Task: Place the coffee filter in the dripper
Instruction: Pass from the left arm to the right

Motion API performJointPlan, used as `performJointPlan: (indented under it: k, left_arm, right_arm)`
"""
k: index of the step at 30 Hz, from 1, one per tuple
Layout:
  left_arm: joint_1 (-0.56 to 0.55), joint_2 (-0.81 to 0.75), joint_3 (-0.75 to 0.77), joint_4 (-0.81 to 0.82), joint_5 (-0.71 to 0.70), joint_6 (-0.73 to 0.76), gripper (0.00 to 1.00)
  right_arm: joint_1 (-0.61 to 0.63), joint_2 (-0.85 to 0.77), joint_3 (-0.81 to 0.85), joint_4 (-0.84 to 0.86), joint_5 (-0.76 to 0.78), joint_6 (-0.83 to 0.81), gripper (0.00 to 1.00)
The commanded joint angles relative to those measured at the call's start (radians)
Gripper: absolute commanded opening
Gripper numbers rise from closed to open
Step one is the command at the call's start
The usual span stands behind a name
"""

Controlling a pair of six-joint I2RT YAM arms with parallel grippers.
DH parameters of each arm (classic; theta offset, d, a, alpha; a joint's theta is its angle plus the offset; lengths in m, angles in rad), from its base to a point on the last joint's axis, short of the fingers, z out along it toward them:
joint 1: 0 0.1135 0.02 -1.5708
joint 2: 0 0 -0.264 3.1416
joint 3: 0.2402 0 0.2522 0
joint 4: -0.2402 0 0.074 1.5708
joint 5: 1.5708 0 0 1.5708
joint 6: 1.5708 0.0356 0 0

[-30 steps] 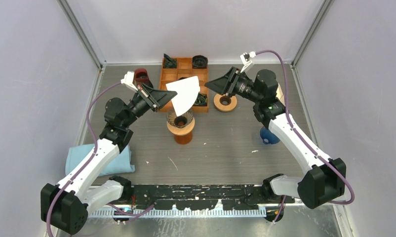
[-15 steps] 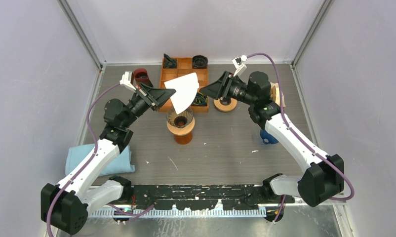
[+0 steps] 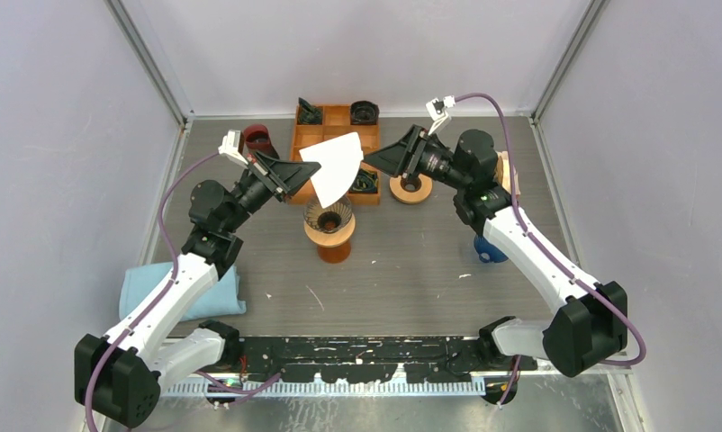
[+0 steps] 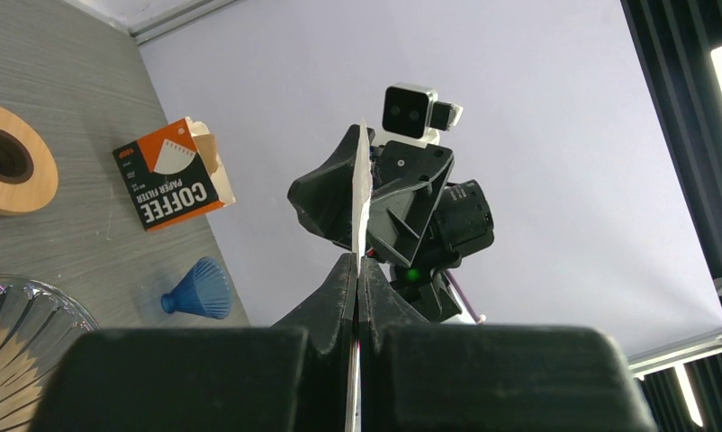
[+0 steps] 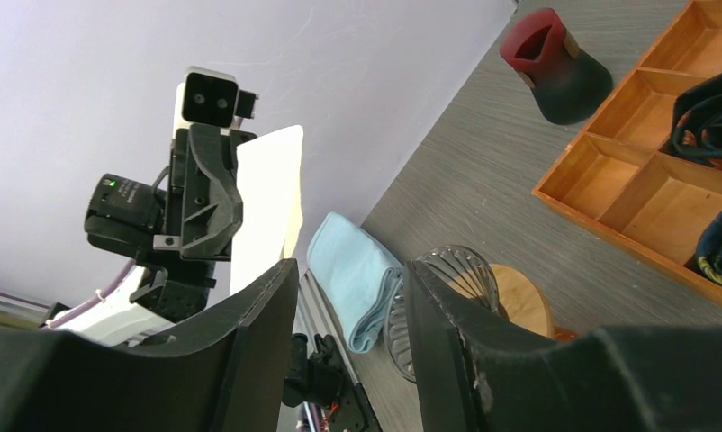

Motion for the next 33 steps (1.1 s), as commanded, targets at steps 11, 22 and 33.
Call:
performJointPlan:
  k: [11, 22, 33]
  left_arm:
    - [0.004, -0.010, -0.003, 0.066, 0.023, 0.005, 0.00]
    - [0.001, -0.015, 0.000, 0.084, 0.019, -0.002, 0.00]
    - [-0.018, -0.018, -0.032, 0.153, -0.038, -0.027, 0.00]
  right_arm:
    - [0.005, -0.008, 0.023, 0.138, -0.043, 0.057, 0.53]
    - [0.041, 0.021, 0.011, 0.185, -0.041, 0.088, 0.53]
    - [0.117, 0.062, 0.010, 0.259, -0.024, 0.118, 0.48]
